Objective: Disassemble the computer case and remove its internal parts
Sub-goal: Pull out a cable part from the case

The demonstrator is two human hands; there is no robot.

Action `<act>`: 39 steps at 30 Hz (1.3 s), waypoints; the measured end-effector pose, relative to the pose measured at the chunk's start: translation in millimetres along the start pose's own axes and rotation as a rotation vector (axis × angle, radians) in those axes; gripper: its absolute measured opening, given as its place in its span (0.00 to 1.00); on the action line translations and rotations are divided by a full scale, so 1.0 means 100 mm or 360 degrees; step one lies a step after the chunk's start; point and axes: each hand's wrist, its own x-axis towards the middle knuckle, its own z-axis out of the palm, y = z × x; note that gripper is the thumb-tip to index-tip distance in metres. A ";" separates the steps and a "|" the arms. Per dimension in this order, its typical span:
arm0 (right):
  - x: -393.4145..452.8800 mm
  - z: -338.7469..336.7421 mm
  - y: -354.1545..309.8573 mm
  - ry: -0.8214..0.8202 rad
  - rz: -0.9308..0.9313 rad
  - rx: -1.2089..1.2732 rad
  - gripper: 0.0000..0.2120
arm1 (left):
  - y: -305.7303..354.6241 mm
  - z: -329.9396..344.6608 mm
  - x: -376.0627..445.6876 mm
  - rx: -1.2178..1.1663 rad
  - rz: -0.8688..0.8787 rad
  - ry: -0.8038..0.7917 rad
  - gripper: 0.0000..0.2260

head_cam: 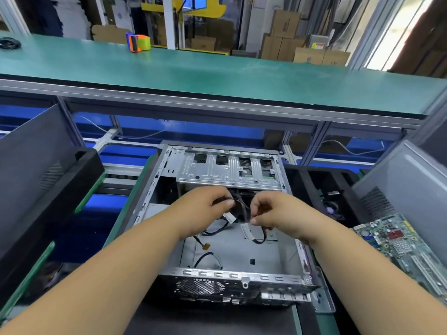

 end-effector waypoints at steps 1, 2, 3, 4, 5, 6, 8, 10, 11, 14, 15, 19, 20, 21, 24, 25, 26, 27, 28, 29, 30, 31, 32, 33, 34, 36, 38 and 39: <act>-0.05 -0.03 0.03 0.0050 -0.0035 0.0078 0.10 | 0.05 0.00 0.00 -0.0115 -0.0009 -0.0004 0.05; -0.10 -0.07 0.06 0.0111 -0.0066 0.0181 0.10 | 0.11 0.01 0.01 -0.0228 -0.0008 -0.0014 0.06; -0.15 -0.11 0.10 0.0173 -0.0100 0.0267 0.11 | 0.18 0.02 0.02 -0.0353 0.0006 -0.0023 0.07; -0.21 -0.16 0.14 0.0237 -0.0145 0.0318 0.11 | 0.25 0.03 0.04 -0.0485 0.0023 -0.0021 0.08; -0.27 -0.22 0.18 0.0301 -0.0196 0.0319 0.11 | 0.33 0.03 0.06 -0.0616 0.0032 0.0005 0.09; -0.33 -0.29 0.23 0.0367 -0.0244 0.0287 0.11 | 0.41 0.04 0.10 -0.0734 0.0038 0.0047 0.10; -0.45 -0.46 0.34 0.0489 -0.0298 0.0187 0.08 | 0.57 0.07 0.20 -0.0944 0.0046 0.0121 0.13; -0.54 -0.61 0.45 0.0591 -0.0326 0.0183 0.07 | 0.70 0.12 0.30 -0.1079 0.0050 0.0122 0.13; -0.59 -0.69 0.53 0.0642 -0.0340 0.0217 0.07 | 0.79 0.17 0.36 -0.1110 0.0049 0.0100 0.12; -0.70 -0.92 0.82 0.0824 -0.0328 0.0372 0.08 | 1.07 0.42 0.55 -0.1092 0.0015 0.0047 0.10; -0.72 -0.99 0.94 0.0896 -0.0306 0.0412 0.08 | 1.15 0.51 0.62 -0.1071 -0.0010 0.0039 0.09; -0.71 -1.21 1.46 0.1125 -0.0158 0.0604 0.10 | 1.36 0.86 0.85 -0.0996 -0.0181 0.0012 0.08; -0.68 -1.26 1.59 0.1179 -0.0116 0.0645 0.10 | 1.38 0.92 0.88 -0.0968 -0.0219 0.0023 0.09; -0.64 -1.31 1.73 0.1229 -0.0062 0.0662 0.10 | 1.39 0.96 0.91 -0.0941 -0.0249 0.0045 0.09; -0.47 -1.44 2.15 0.1328 0.0171 0.0634 0.06 | 1.38 1.02 0.96 -0.0880 -0.0310 0.0103 0.09; -0.40 -1.47 2.28 0.1344 0.0256 0.0611 0.06 | 1.36 1.03 0.97 -0.0871 -0.0322 0.0112 0.09; -0.32 -1.50 2.41 0.1350 0.0336 0.0592 0.05 | 1.35 1.03 0.98 -0.0865 -0.0335 0.0125 0.09; -0.23 -1.52 2.52 0.1339 0.0407 0.0577 0.05 | 1.32 1.03 0.98 -0.0861 -0.0351 0.0150 0.09; -0.15 -1.54 2.60 0.1315 0.0465 0.0567 0.04 | 1.29 1.03 0.98 -0.0854 -0.0367 0.0188 0.09; -0.06 -1.55 2.68 0.1282 0.0511 0.0567 0.04 | 1.26 1.02 0.97 -0.0839 -0.0386 0.0229 0.09; 0.03 -1.55 2.74 0.1248 0.0546 0.0580 0.04 | 1.22 1.01 0.96 -0.0823 -0.0406 0.0262 0.09; 0.11 -1.55 2.78 0.1208 0.0571 0.0597 0.05 | 1.18 1.00 0.94 -0.0810 -0.0426 0.0283 0.09; 0.18 -1.55 2.80 0.1162 0.0587 0.0608 0.07 | 1.14 0.99 0.92 -0.0799 -0.0444 0.0297 0.09; 0.23 -1.54 2.81 0.1111 0.0598 0.0594 0.10 | 1.10 0.98 0.89 -0.0787 -0.0460 0.0308 0.09; 0.27 -1.53 2.81 0.1062 0.0605 0.0545 0.16 | 1.06 0.97 0.87 -0.0775 -0.0471 0.0320 0.10; 0.30 -1.50 2.79 0.0982 0.0612 0.0406 0.26 | 1.00 0.94 0.81 -0.0775 -0.0479 0.0355 0.10; 0.31 -1.48 2.74 0.0951 0.0590 0.0346 0.30 | 0.95 0.91 0.75 -0.0781 -0.0482 0.0409 0.11; 0.30 -1.48 2.71 0.0948 0.0567 0.0325 0.30 | 0.93 0.89 0.71 -0.0773 -0.0485 0.0440 0.11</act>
